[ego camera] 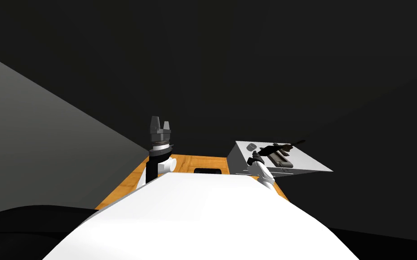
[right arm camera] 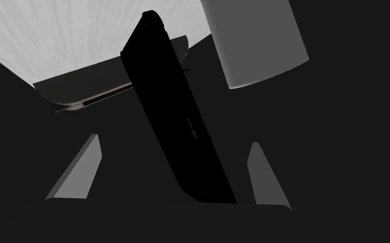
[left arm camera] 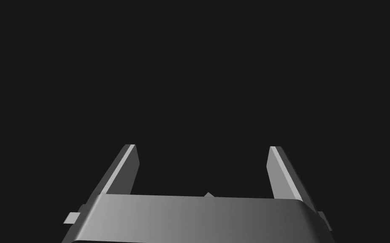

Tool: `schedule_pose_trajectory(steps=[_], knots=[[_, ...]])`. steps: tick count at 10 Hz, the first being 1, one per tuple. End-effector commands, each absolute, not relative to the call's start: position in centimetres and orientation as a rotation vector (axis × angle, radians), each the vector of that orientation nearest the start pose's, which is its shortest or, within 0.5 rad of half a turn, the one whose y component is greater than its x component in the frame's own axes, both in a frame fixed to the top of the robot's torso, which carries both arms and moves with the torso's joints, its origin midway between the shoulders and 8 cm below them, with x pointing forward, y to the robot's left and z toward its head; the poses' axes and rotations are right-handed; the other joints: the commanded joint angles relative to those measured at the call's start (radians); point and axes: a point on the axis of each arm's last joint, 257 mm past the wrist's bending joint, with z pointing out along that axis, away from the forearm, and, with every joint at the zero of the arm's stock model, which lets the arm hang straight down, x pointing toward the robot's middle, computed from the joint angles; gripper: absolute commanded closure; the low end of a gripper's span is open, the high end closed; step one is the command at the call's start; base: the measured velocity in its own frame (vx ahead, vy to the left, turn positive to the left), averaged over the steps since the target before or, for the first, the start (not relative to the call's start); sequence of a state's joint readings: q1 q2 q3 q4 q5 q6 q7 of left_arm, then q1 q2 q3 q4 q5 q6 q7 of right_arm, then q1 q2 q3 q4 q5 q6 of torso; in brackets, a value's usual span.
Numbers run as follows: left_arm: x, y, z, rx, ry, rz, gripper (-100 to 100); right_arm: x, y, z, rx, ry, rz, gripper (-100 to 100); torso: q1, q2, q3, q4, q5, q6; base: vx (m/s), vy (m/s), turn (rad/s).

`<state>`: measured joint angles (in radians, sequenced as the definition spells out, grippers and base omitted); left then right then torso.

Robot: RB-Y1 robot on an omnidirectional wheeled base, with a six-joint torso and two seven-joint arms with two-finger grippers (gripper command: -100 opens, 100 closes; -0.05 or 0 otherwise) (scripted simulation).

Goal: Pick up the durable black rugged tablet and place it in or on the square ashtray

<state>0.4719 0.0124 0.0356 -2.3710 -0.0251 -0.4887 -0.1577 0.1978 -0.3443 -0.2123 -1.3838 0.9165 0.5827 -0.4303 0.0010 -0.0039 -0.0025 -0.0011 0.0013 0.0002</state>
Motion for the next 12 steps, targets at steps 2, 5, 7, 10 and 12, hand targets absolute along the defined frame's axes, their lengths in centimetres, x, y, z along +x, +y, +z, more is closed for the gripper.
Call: schedule_pose_trajectory(steps=[2,5,7,10,12], knots=[[32.6,27.8,7.1,-0.489,0.593,-1.134,0,31.7,-62.8,-37.6,1.305,1.464,-0.403,-100,0.0,-0.001,-0.001,0.0,0.0,0.0,0.07,0.056,0.026],[32.6,27.8,7.1,-0.489,0.592,-1.134,0,30.0,-64.8,-37.7,1.316,1.446,-0.491,-100,0.002,-0.001,-0.001,0.0,0.0,0.0,0.06,0.065,0.013],[32.6,27.8,7.1,-0.489,0.593,-1.134,0,28.4,-66.6,-37.6,1.324,1.427,-0.575,-100,0.001,-0.001,0.0,0.0,0.0,0.0,0.07,0.051,0.027],[32.6,27.8,7.1,-0.489,0.593,-1.134,0,24.3,-71.1,-35.9,1.329,1.347,-0.783,-100,0.002,-0.004,-0.002,-0.001,0.0,0.0,0.123,0.085,0.047],[32.6,27.8,7.1,-0.489,0.593,-1.134,0,22.8,-72.4,-35.6,1.332,1.327,-0.851,-100,0.002,-0.005,-0.003,-0.001,0.0,0.0,0.104,0.042,0.029]])
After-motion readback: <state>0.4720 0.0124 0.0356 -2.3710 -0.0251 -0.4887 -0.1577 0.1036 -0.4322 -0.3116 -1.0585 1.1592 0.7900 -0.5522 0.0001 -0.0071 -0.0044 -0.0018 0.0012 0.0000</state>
